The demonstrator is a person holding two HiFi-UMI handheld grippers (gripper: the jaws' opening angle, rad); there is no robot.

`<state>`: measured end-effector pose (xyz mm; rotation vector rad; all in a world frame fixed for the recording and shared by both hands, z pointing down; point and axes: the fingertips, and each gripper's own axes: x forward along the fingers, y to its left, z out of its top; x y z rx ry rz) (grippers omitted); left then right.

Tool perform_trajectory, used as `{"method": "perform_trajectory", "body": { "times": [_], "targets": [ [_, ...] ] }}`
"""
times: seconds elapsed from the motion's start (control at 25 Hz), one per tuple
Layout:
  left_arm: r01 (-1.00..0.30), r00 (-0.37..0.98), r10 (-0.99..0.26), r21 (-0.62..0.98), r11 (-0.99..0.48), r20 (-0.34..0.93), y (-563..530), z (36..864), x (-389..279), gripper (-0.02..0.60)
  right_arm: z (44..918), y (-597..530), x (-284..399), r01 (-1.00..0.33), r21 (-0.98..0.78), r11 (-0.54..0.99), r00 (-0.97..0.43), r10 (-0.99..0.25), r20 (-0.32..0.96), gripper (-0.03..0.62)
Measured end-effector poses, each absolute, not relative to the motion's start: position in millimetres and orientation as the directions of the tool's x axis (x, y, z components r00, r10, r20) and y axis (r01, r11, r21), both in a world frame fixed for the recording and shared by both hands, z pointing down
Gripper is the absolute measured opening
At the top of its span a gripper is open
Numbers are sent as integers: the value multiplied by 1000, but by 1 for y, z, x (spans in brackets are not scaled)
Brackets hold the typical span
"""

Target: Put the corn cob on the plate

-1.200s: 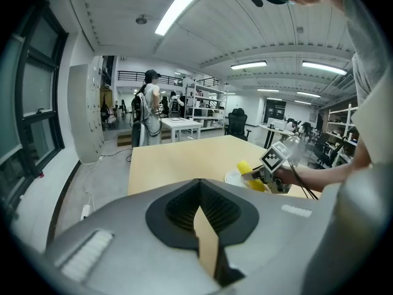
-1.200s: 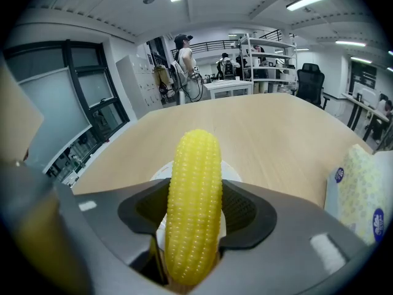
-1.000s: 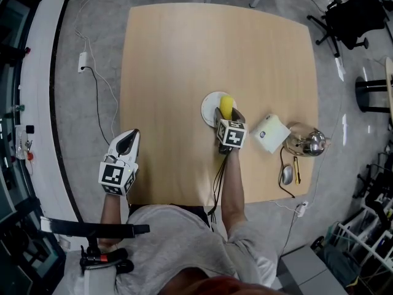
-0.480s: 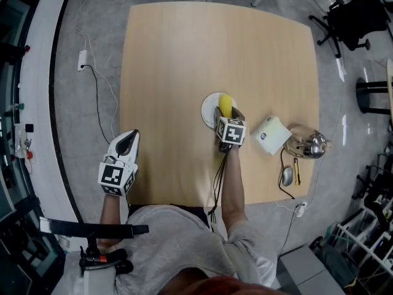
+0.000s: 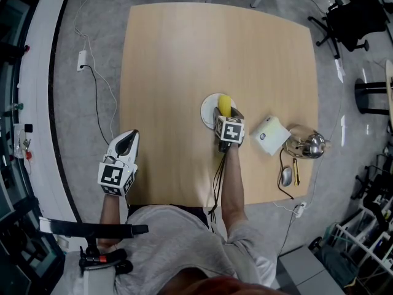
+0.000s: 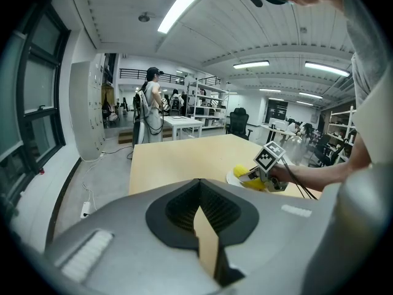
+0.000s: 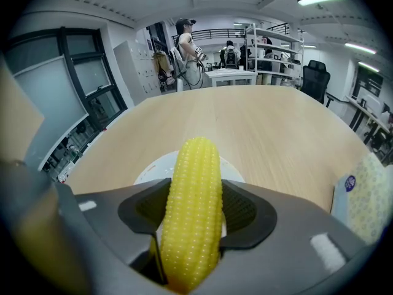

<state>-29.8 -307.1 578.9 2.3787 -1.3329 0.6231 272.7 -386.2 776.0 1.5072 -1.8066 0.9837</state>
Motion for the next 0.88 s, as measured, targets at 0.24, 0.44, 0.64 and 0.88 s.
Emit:
{"method": "perform_trajectory", "body": {
  "times": [0.24, 0.44, 0.64, 0.88],
  "targets": [
    [-862, 465, -714, 82, -501, 523, -306, 579, -29, 20, 776, -387, 273, -984, -151, 91, -176, -547, 819, 258],
    [-862, 465, -718, 81, -500, 518, -305, 573, -32, 20, 775, -387, 272, -984, -162, 75, -176, -558, 811, 259],
    [-861, 469, -724, 78, -503, 506, -305, 567, -33, 20, 768, -388, 273, -984, -164, 71, -175, -572, 802, 264],
    [-858, 477, -731, 79, -507, 487, -302, 563, -31, 20, 755, -387, 274, -985, -152, 77, -168, -592, 788, 267]
  ]
}}
